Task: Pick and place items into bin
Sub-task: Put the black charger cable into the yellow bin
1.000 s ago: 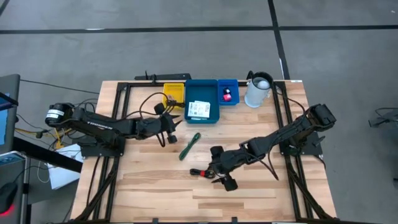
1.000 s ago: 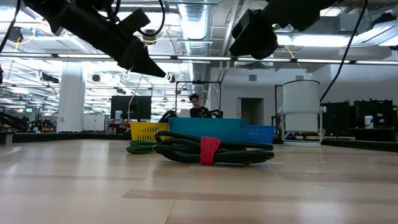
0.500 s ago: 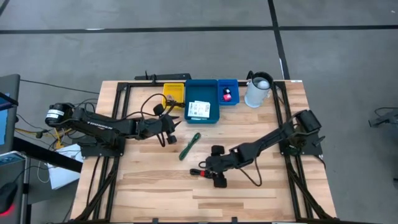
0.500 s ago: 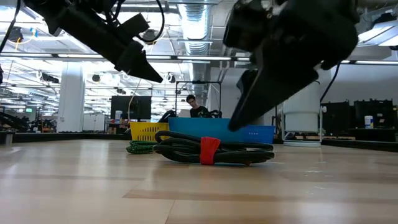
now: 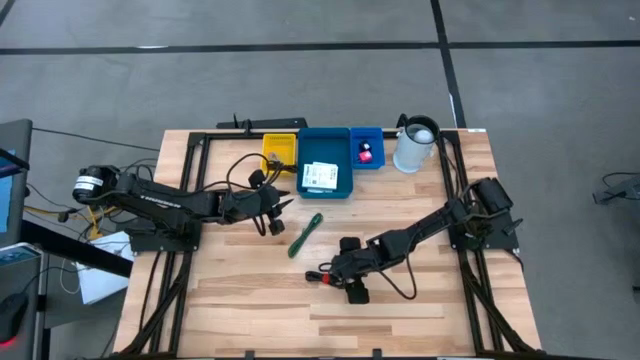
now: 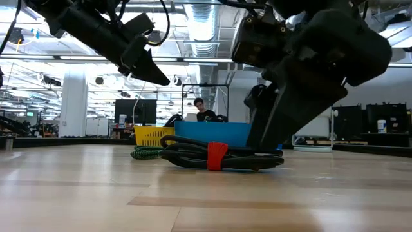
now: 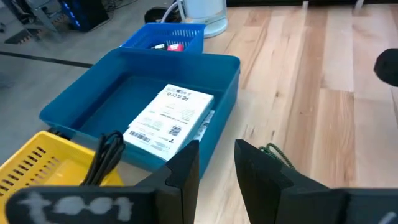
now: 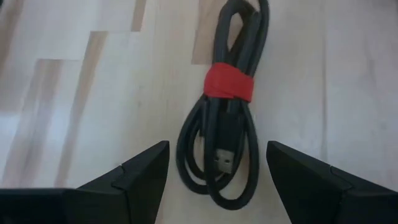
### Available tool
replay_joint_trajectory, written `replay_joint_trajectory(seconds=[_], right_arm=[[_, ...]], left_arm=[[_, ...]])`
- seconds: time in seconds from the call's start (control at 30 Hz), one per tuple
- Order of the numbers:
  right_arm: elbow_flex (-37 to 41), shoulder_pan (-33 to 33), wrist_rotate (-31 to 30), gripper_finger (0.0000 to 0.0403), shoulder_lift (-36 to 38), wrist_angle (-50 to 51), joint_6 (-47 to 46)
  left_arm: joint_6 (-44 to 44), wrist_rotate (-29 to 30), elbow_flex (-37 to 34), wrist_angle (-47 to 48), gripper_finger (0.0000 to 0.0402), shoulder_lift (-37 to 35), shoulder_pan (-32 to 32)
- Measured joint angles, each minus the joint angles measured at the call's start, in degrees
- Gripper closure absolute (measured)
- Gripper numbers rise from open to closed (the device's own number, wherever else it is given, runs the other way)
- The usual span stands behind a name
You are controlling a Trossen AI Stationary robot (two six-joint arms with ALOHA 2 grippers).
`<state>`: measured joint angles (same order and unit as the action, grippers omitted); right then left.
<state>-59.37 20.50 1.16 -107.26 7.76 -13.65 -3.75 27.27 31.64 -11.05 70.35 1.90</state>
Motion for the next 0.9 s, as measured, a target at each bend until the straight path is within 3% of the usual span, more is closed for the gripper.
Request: replay_joint_trajectory(seconds=[0.5, 0.9], right_arm=[[3.5, -3.3, 2.2, 0.0141, 0.1, -1.3, 0.9], [3.6, -5.0, 1.7, 0.0206, 0.0, -3.8, 6.7]], left_arm=[[1.4, -0.4, 0.0, 0.0, 0.0310, 0.0, 0.0], [3.0, -0.4, 0.0, 0.0, 0.0310, 0.0, 0.0]])
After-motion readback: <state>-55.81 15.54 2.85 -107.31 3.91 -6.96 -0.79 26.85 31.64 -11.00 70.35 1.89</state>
